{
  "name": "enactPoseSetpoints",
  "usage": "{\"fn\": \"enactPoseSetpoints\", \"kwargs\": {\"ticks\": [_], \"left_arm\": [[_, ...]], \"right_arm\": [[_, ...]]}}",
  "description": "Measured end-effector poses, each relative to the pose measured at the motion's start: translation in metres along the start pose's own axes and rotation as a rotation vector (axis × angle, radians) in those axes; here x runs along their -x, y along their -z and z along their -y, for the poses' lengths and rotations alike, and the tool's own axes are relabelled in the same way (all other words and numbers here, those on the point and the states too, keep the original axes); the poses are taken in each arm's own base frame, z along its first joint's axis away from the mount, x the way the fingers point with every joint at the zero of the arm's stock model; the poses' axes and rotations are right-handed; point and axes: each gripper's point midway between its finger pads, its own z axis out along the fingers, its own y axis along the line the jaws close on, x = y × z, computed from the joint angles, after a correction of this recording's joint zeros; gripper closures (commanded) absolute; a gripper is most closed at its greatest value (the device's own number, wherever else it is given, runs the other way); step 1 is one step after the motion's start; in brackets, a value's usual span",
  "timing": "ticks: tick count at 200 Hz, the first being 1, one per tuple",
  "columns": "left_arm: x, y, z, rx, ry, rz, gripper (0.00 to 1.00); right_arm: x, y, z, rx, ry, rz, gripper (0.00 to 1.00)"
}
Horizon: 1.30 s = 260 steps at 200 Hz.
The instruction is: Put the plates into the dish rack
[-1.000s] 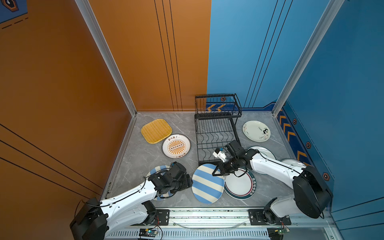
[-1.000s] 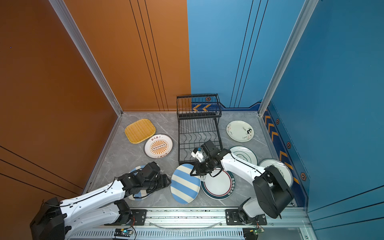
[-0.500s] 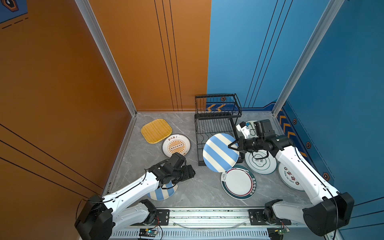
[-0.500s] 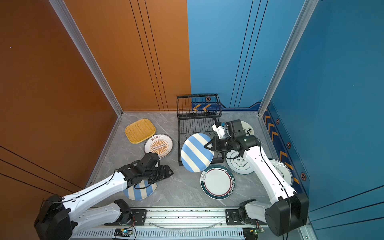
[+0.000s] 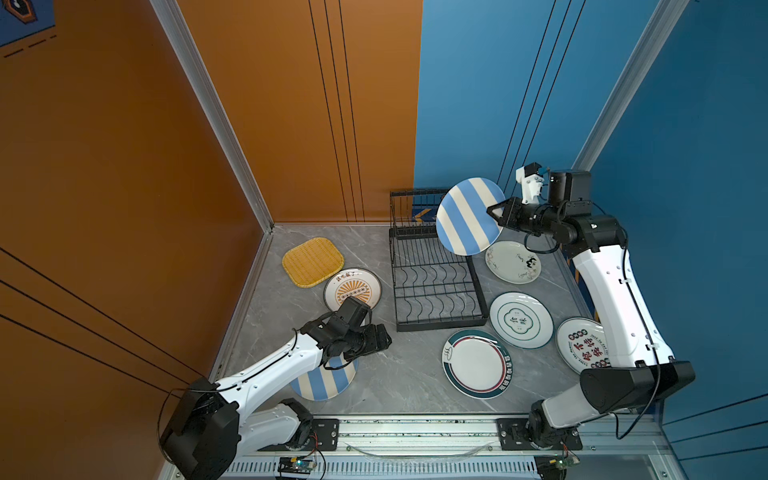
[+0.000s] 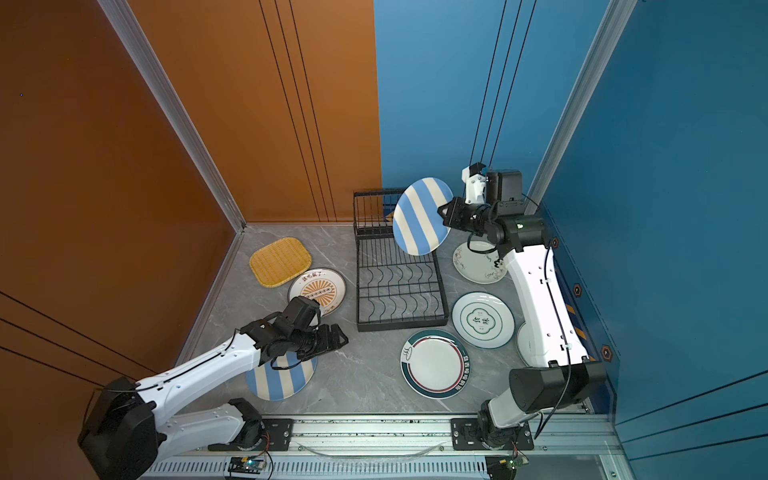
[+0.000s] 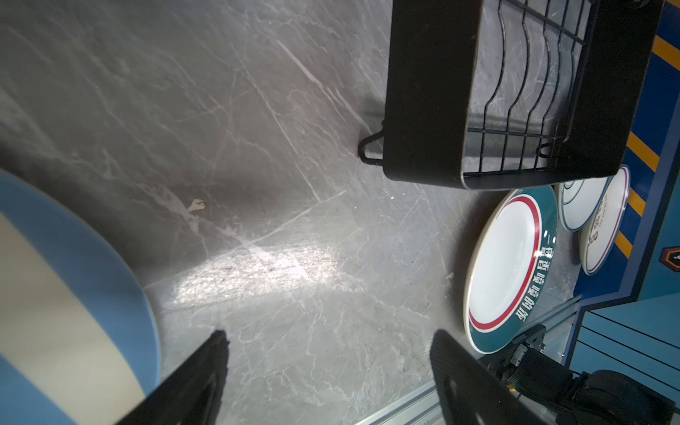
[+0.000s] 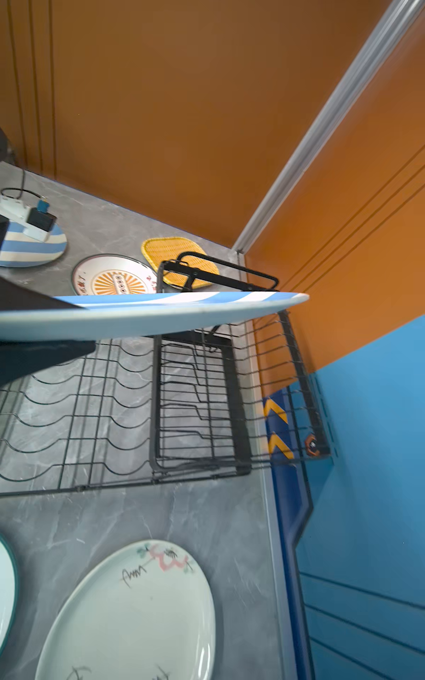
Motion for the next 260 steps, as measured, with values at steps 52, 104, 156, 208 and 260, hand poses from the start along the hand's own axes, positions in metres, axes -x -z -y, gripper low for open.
{"fn": "enactPoseSetpoints", "kwargs": {"ticks": [52,104,156,208,260], "left_arm": [[0.008,-0.003,0.002,-0.004,0.001,-0.008,0.08],[0.016,-0.01,0.011,-0.016,-0.014,-0.029,0.07],[0.017,-0.014,0.013,-0.02,-0.011,-0.042,0.07],[0.019,-0.014,0.011,-0.021,-0.003,-0.04,0.06],[0.021,-0.014,0.01,-0.02,0.006,-0.038,0.06]], "right_arm": [[0.066,0.011,0.015,-0.224,0.128,0.198,1.0],[0.082,-0.016,0.023,-0.424,0.267,0.245,1.0],[0.067,-0.06,0.04,-0.538,0.371,0.178,1.0],[0.065,-0.071,0.047,-0.558,0.397,0.16,1.0],[0.066,-0.077,0.046,-0.553,0.399,0.17,1.0]]}}
